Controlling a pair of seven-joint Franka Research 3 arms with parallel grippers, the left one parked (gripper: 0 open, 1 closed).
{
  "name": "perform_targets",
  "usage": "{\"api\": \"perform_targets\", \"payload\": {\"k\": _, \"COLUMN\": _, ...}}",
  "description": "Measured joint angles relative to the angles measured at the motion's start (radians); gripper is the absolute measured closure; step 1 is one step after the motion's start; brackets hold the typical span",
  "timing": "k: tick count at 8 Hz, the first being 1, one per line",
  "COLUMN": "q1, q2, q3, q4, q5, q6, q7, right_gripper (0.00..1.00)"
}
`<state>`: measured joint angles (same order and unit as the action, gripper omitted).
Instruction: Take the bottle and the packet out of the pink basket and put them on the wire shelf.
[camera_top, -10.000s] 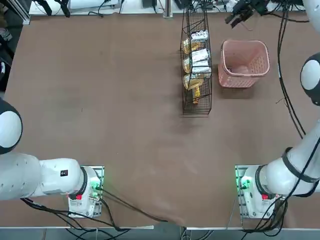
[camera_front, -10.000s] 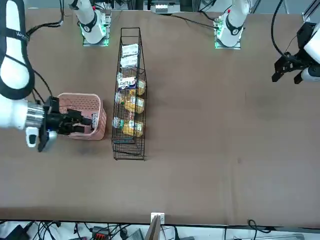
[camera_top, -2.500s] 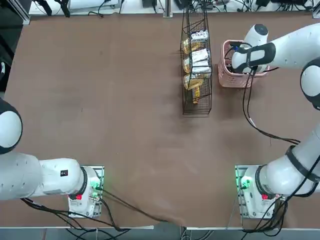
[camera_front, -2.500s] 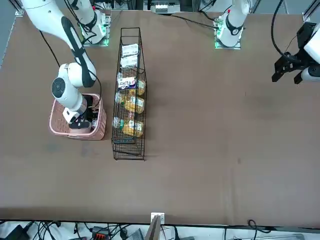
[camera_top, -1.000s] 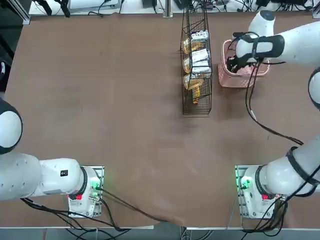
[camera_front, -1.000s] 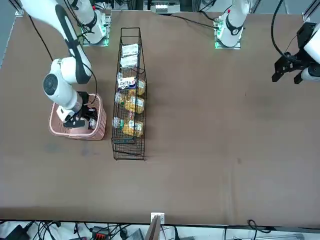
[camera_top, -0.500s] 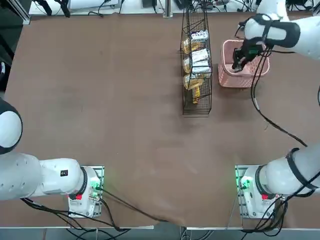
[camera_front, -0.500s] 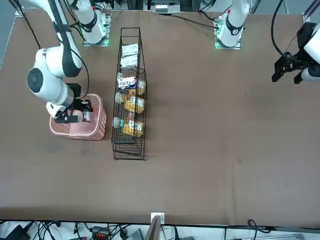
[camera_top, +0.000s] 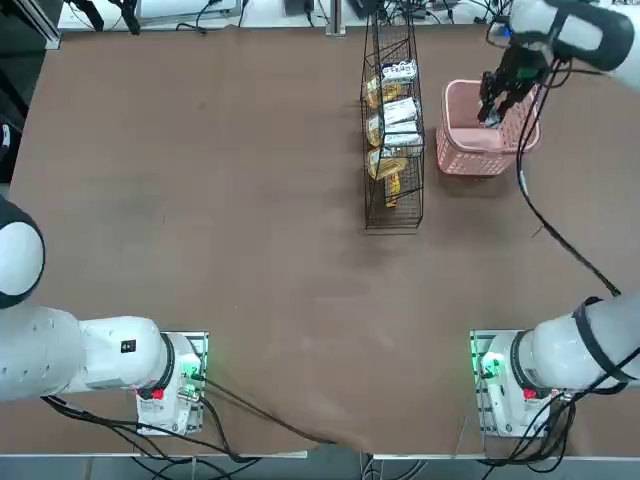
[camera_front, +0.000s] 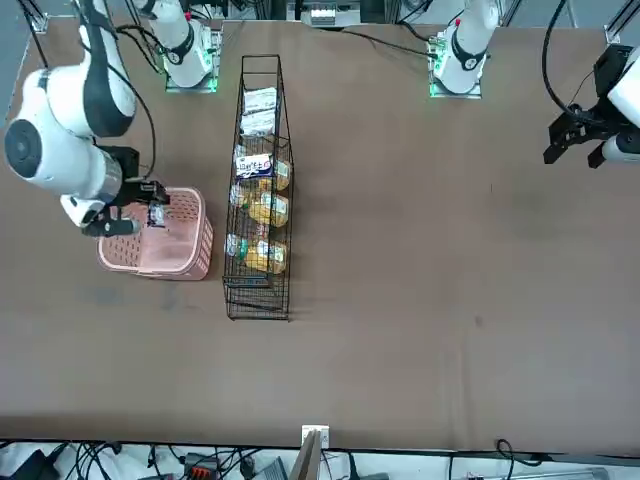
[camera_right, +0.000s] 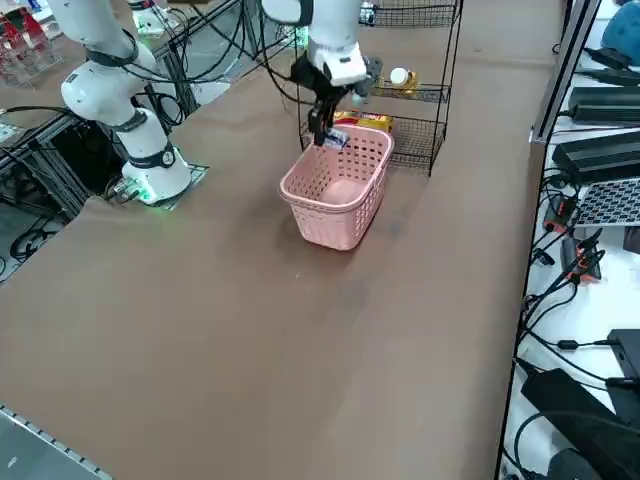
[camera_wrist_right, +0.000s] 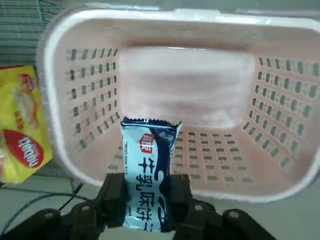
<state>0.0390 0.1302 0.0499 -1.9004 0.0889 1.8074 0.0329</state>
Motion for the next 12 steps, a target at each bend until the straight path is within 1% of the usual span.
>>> {"api": "perform_targets", "payload": {"k": 2, "q1": 0.001, "q2": -0.004, "q3": 0.005, "q4": 0.134, "q5": 0.0, "q6": -0.122, "q7": -0.004, "right_gripper": 0.57}}
{"api": "perform_targets", "payload": {"k": 3, "q1": 0.002, "q2": -0.006, "q3": 0.015, "q4": 0.2, "q5": 0.0, "q6": -0.162, "q7": -0.008, "right_gripper": 0.57}}
{"api": "perform_targets", "payload": {"k": 4, "q1": 0.003, "q2": -0.008, "q3": 0.033, "q4": 0.261, "q5": 0.001, "q6": -0.192, "q7": -0.011, "right_gripper": 0.57}}
{"api": "perform_targets", "payload": {"k": 5, "q1": 0.004, "q2": -0.008, "q3": 0.064, "q4": 0.319, "q5": 0.001, "q6": -0.218, "q7": -0.011, "right_gripper": 0.57}}
{"api": "perform_targets", "payload": {"k": 7, "q1": 0.007, "q2": -0.009, "q3": 0.149, "q4": 0.41, "q5": 0.001, "q6": -0.238, "q7": -0.014, "right_gripper": 0.57}}
{"api": "perform_targets", "payload": {"k": 8, "q1": 0.009, "q2": -0.009, "q3": 0.194, "q4": 0.443, "q5": -0.002, "q6": -0.241, "q7": -0.038, "right_gripper": 0.57}}
{"api": "perform_targets", "payload": {"k": 9, "q1": 0.012, "q2": -0.009, "q3": 0.227, "q4": 0.466, "q5": -0.011, "q6": -0.242, "q7": -0.089, "right_gripper": 0.57}}
{"api": "perform_targets", "payload": {"k": 12, "q1": 0.015, "q2": -0.002, "q3": 0.273, "q4": 0.532, "q5": -0.022, "q6": -0.242, "q7": -0.298, "right_gripper": 0.57}}
